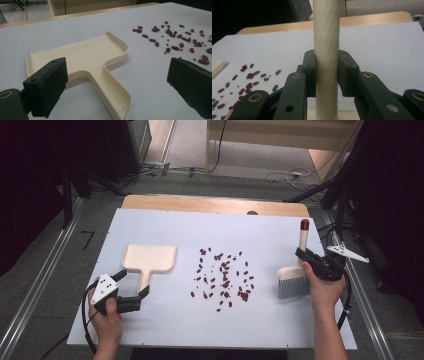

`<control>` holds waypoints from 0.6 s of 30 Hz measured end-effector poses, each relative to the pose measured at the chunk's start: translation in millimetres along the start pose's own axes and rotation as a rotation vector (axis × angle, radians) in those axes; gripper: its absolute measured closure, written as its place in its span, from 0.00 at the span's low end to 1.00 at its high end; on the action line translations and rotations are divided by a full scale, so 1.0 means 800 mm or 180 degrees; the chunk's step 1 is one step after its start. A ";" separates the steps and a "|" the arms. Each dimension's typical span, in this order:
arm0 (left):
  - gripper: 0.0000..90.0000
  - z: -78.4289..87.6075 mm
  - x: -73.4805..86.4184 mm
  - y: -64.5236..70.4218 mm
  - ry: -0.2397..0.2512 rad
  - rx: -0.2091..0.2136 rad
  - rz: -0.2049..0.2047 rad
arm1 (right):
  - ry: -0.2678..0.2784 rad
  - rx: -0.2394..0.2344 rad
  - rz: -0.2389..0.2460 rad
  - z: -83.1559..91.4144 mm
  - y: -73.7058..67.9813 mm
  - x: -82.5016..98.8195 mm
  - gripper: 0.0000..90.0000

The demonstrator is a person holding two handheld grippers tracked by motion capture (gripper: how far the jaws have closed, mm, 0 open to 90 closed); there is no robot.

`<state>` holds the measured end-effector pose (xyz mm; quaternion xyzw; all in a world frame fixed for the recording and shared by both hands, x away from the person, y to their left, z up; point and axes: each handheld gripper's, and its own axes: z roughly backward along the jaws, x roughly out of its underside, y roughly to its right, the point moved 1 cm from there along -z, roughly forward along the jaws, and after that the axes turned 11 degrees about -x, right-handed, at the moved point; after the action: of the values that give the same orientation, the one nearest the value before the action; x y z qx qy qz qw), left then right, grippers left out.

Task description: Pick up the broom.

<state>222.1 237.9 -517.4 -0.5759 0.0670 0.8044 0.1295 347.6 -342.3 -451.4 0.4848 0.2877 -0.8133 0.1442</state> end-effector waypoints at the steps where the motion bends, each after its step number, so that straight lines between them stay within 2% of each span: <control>1: 0.04 0.000 0.000 0.001 -0.0009 -0.0008 -0.0020 | 0.0036 -0.0020 0.0006 0.003 -0.001 0.000 0.77; 5: 0.04 0.001 -0.003 0.004 0.0009 -0.0046 -0.0091 | 0.0190 -0.0083 0.0000 0.016 -0.004 0.004 0.76; 9: 0.04 -0.001 -0.003 0.005 -0.0006 -0.0012 -0.0127 | 0.0321 -0.0157 0.0017 0.027 -0.010 0.009 0.77; 11: 0.04 -0.001 -0.003 0.003 -0.0008 -0.0015 -0.0109 | 0.0402 -0.0190 0.0039 0.034 -0.013 0.013 0.77; 15: 0.04 0.000 -0.002 0.001 0.0012 -0.0057 -0.0040 | 0.0390 -0.0195 0.0095 0.039 -0.016 0.013 0.77; 18: 0.04 0.001 -0.003 0.001 0.0012 -0.0084 -0.0006 | 0.0446 -0.0234 0.0080 0.043 -0.019 0.013 0.77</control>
<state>221.6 237.2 -515.2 -0.5792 0.0561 0.8040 0.1226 310.2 -350.7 -442.8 0.5386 0.3206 -0.7643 0.1516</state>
